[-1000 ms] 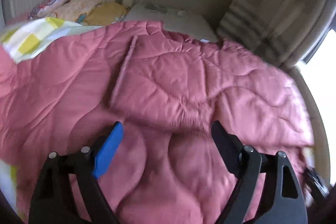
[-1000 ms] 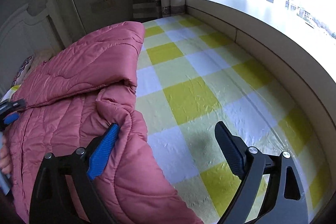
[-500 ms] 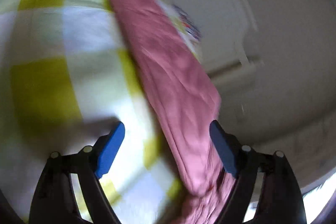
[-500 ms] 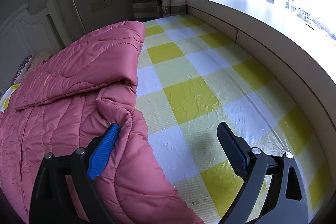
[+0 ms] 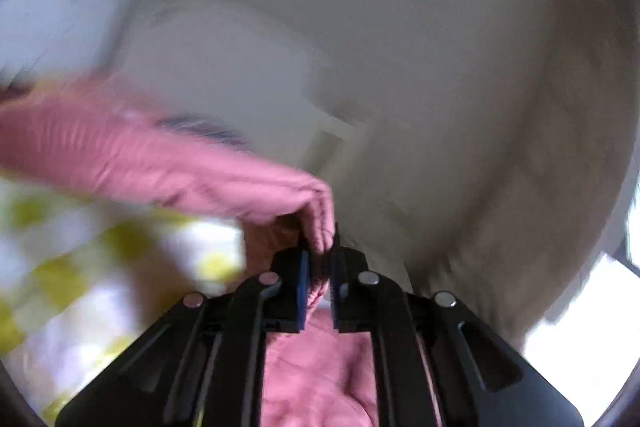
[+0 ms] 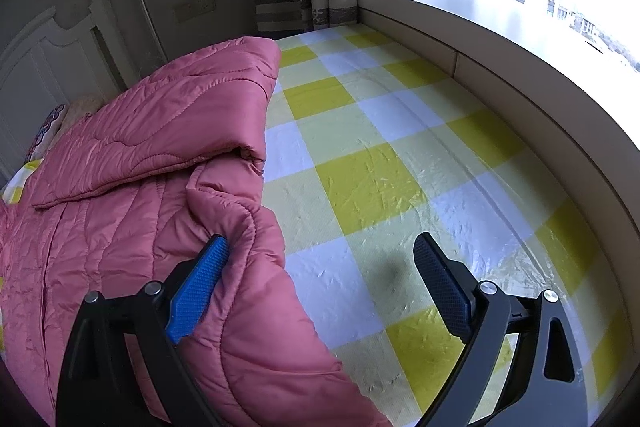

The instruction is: Fold large clothes

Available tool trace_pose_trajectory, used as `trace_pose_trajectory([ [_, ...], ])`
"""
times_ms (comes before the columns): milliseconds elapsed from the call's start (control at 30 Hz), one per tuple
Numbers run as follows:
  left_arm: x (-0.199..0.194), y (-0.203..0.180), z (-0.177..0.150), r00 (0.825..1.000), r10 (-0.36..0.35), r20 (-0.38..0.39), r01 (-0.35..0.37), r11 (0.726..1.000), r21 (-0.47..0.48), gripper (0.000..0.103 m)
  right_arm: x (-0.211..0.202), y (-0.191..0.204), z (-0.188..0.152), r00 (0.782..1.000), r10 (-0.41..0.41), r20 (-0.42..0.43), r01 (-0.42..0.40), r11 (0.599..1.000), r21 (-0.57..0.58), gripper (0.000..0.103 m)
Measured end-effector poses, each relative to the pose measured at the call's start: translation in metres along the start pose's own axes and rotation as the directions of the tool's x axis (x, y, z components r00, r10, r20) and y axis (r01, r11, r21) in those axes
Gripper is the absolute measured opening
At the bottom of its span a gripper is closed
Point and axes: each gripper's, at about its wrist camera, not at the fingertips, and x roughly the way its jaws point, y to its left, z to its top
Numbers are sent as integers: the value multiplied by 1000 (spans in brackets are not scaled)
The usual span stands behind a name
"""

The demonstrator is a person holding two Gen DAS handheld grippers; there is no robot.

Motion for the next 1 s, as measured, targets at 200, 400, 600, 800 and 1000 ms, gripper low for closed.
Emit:
trace_pose_trajectory([
  [200,53,-159,-137,932,-35,-360,244,795,555,94,-1,-5,0,1000,19,1,-19,1000,23,90],
  [400,33,-149,-208,927,19,-376,283,623,729,94,-1,-7,1,999,44,-2,-43,999,33,90],
  [600,2,-67,-167,948,93,-305,66,879,473,94,-7,-7,0,999,40,28,-41,999,35,90],
  [800,6,31,-148,937,106,-333,-95,994,49,94,-57,26,15,976,164,139,-165,986,-7,90],
  [1000,9,40,-157,936,111,-334,-118,993,-2,94,-39,114,64,950,307,58,-297,945,-135,91],
])
